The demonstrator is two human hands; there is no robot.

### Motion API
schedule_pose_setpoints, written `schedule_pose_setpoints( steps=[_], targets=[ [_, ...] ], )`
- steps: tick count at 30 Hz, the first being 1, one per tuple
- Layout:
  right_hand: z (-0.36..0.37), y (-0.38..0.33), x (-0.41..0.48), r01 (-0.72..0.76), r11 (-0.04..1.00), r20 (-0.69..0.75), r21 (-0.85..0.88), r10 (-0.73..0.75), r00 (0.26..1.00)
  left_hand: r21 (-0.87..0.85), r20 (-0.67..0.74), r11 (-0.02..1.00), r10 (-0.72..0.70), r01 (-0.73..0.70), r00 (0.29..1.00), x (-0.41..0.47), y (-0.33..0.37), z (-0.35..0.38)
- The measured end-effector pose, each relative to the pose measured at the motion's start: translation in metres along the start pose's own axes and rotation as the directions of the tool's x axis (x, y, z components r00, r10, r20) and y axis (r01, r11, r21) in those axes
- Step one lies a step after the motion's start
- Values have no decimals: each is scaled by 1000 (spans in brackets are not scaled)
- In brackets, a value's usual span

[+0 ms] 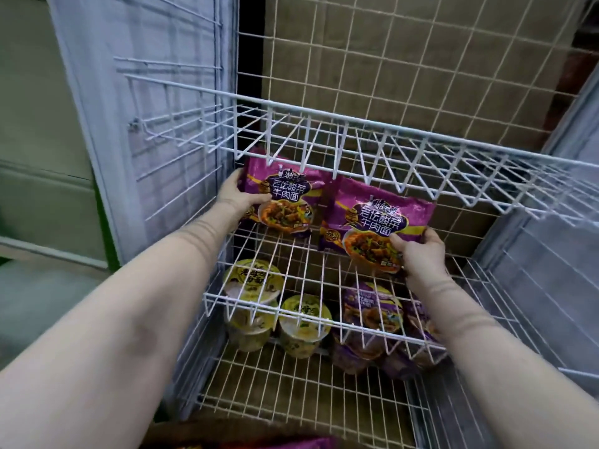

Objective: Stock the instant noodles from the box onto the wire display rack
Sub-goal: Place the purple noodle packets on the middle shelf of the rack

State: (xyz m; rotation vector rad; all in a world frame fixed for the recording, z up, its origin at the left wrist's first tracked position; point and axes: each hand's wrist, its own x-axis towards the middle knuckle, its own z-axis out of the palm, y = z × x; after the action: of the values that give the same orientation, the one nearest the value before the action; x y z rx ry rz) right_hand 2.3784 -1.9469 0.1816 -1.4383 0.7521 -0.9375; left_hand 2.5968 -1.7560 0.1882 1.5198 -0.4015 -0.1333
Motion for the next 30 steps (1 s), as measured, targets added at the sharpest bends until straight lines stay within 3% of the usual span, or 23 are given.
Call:
schedule_pose_setpoints(
  steps=[8, 12, 18, 23, 27, 30],
  targets=[
    [13, 7, 23, -14, 998, -17, -62, 13, 1000, 345, -134, 939, 52, -2, 990, 17, -23, 3],
    [25, 13, 33, -4, 984, -54, -176, -5, 999, 426, -92, 903, 99, -51, 991, 16, -18, 11],
    [32, 14, 37, 31, 952, -53, -303, -49, 997, 582, -159, 808, 8, 87, 987, 15, -16, 13],
    [31, 10, 40, 7, 945, -112, -327, -46, 993, 658, -131, 742, -57, 130, 990, 7, -14, 16],
    [28, 7, 41, -31, 948, -158, -318, -20, 987, 665, -97, 744, 0, 65, 995, -1, -12, 19],
    [24, 7, 42, -32, 942, -206, -333, -40, 978, 782, -66, 622, 131, -30, 989, -8, -7, 24]
  ],
)
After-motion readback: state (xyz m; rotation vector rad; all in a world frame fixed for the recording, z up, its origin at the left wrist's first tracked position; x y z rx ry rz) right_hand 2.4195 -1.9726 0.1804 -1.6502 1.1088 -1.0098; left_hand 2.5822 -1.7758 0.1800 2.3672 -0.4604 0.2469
